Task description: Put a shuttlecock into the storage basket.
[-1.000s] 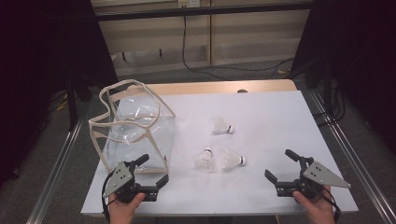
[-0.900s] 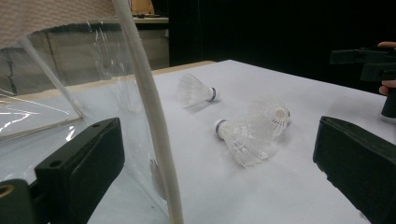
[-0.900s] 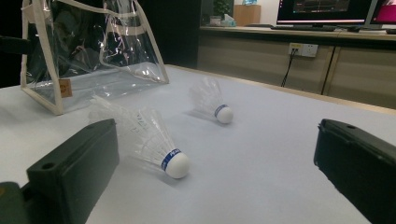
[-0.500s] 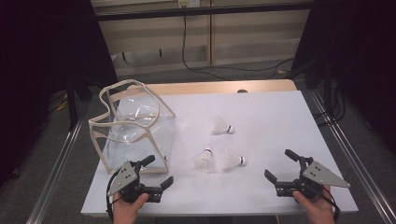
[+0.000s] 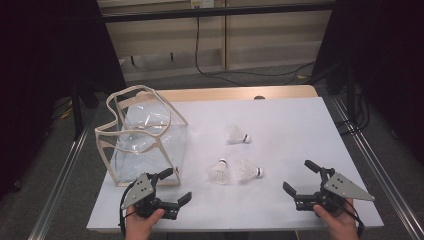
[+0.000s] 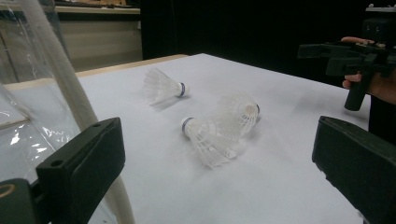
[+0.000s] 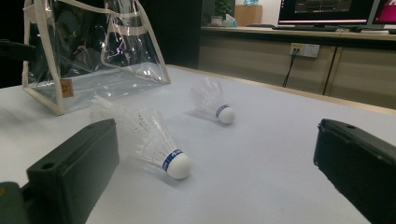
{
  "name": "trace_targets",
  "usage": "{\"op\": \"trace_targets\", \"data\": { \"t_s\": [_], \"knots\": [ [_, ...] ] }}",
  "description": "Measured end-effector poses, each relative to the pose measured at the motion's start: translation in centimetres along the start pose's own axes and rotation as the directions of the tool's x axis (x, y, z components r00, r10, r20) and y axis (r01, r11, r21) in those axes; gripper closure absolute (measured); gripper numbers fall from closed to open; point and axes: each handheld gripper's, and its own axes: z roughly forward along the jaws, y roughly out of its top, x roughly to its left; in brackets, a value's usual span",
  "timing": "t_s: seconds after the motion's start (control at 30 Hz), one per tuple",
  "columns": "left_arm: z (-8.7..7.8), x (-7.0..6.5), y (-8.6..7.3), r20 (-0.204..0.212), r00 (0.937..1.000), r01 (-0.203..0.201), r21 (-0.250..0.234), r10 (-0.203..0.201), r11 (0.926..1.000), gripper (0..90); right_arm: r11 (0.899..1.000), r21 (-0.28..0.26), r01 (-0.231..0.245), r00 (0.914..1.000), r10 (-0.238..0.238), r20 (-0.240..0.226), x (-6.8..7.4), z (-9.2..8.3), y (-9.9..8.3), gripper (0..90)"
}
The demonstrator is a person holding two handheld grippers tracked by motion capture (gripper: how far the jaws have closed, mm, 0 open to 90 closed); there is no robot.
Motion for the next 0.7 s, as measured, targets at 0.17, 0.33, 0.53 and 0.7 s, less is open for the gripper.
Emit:
{"op": "trace_targets", "data": {
  "t_s": [0.17,0.33,0.53,0.7],
  "knots": [
    [0.4,-0.1,0.0,0.014,0.9999,-0.003,0.013,0.002,0.9999,2.6,1.000,0.000,0.003,1.0000,-0.003,0.000,0.0,0.0,0.0,0.0],
    [0.7,-0.3,-0.1,0.028,0.9996,-0.003,0.025,0.002,0.9997,2.6,1.000,0.002,0.004,1.0000,-0.004,-0.002,0.0,0.0,0.0,0.0],
    [1.2,-0.5,0.0,0.034,0.9994,-0.007,0.027,0.006,0.9996,2.6,1.000,0.002,0.006,1.0000,-0.006,-0.002,0.0,0.0,0.0,0.0],
    [1.5,-0.7,0.0,0.037,0.9993,-0.001,0.027,0.000,0.9996,2.5,1.000,-0.001,0.001,1.0000,-0.001,-0.001,0.0,0.1,0.0,0.0]
  ]
}}
